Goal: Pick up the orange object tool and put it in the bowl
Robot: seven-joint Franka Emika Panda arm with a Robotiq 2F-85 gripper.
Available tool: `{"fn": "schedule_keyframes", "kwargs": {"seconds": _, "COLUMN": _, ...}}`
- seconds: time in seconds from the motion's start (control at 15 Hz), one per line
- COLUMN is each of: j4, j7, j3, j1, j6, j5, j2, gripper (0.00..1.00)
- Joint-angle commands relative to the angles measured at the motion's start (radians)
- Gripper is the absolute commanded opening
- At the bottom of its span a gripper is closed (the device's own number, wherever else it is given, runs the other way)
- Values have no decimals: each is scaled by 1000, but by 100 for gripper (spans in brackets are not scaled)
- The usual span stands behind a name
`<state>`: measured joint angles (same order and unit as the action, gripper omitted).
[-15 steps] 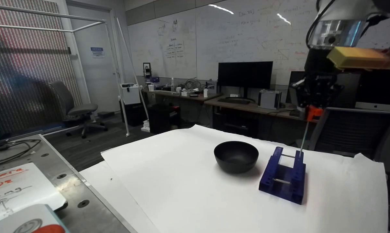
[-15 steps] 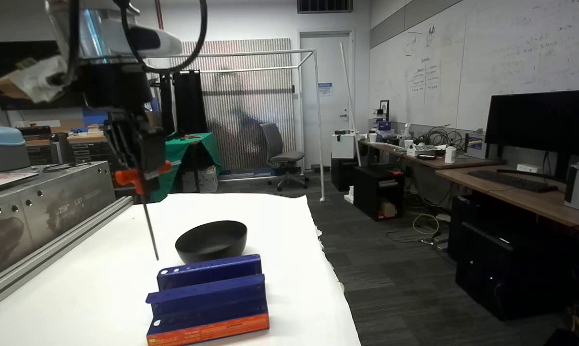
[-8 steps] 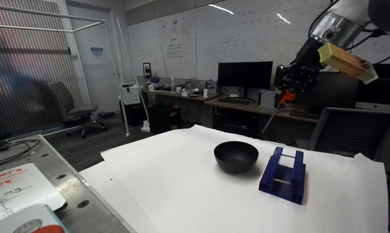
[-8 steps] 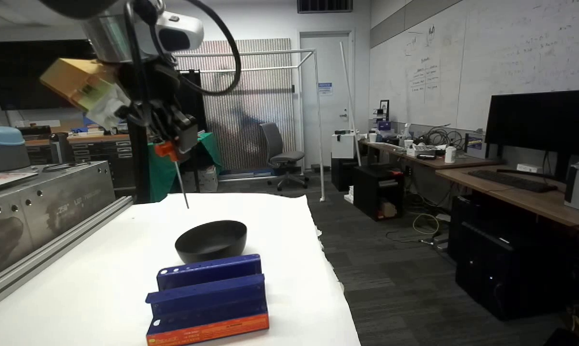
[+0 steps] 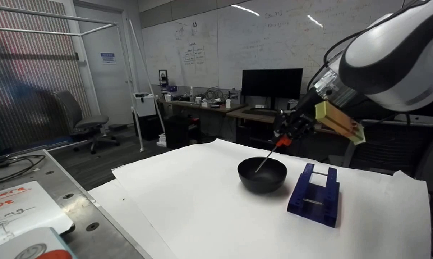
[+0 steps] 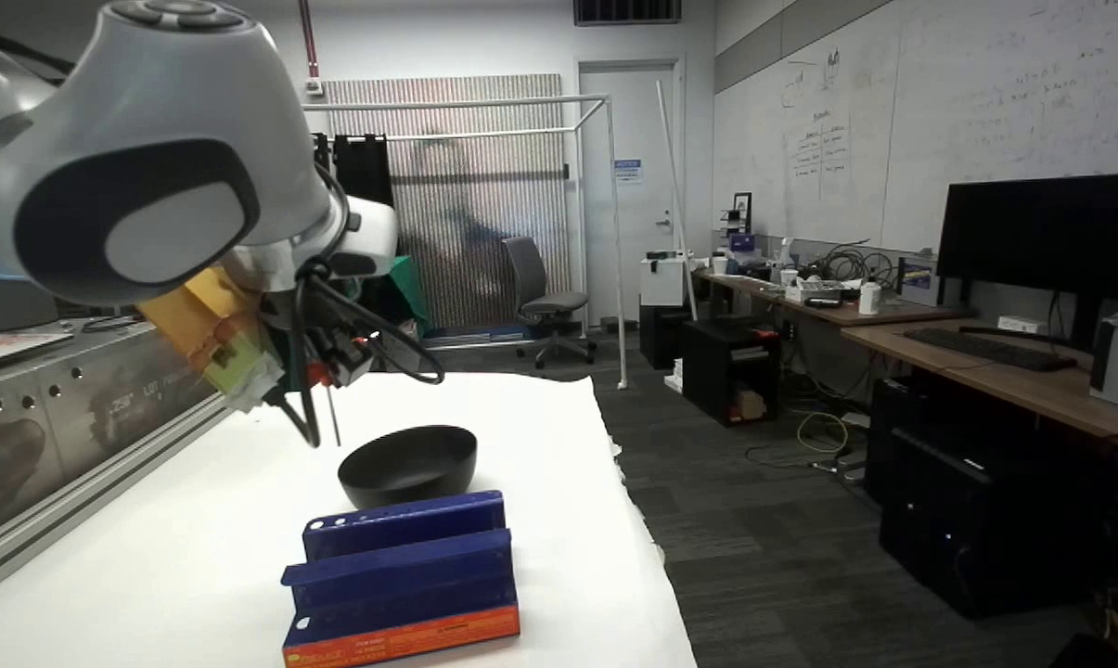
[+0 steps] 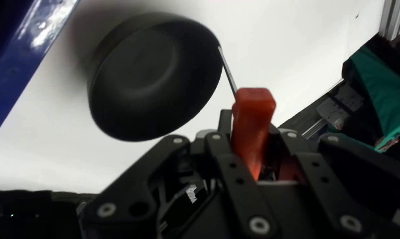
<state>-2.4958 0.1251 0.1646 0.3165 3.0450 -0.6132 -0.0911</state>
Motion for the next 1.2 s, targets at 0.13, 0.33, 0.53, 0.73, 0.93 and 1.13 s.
{"fn": "schedule_keyframes", "kwargs": {"seconds": 0.13, "j4": 147, "j7": -312, "j3": 26, "j1": 65, "j6": 1, "j5": -325, "j2": 135, "gripper": 5}}
{"fn": "schedule_keyframes", "kwargs": {"seconds": 0.33, "j4": 187, "j7": -419, "j3": 23, "j1": 33, "j6": 10, "j5": -413, "j2": 171, "gripper": 5}}
{"fn": "schedule_keyframes", "kwargs": {"seconds": 0.53, "j4": 221, "j7": -509, "j3": 21, "j1": -7, "j6": -1, "j5": -497, "j2": 204, "gripper": 5}}
{"fn": "schedule_keyframes", "kwargs": {"seconds": 0.73, "j4": 249, "j7": -581, "j3": 16, "j1": -40, "j6": 3, "j5": -566, "j2": 255, "gripper": 5}}
{"fn": "schedule_keyframes", "kwargs": {"seconds": 0.93, "j4": 276, "j7": -635, "j3": 8, "j1": -67, "j6": -18, "j5": -622, "j2": 320, "gripper": 42}}
{"fn": "schedule_keyframes", "kwargs": {"seconds": 1.13, "j4": 291, "j7": -650, "j3": 7, "j1": -80, "j6": -25, "j5": -633, "j2": 369, "gripper": 53}}
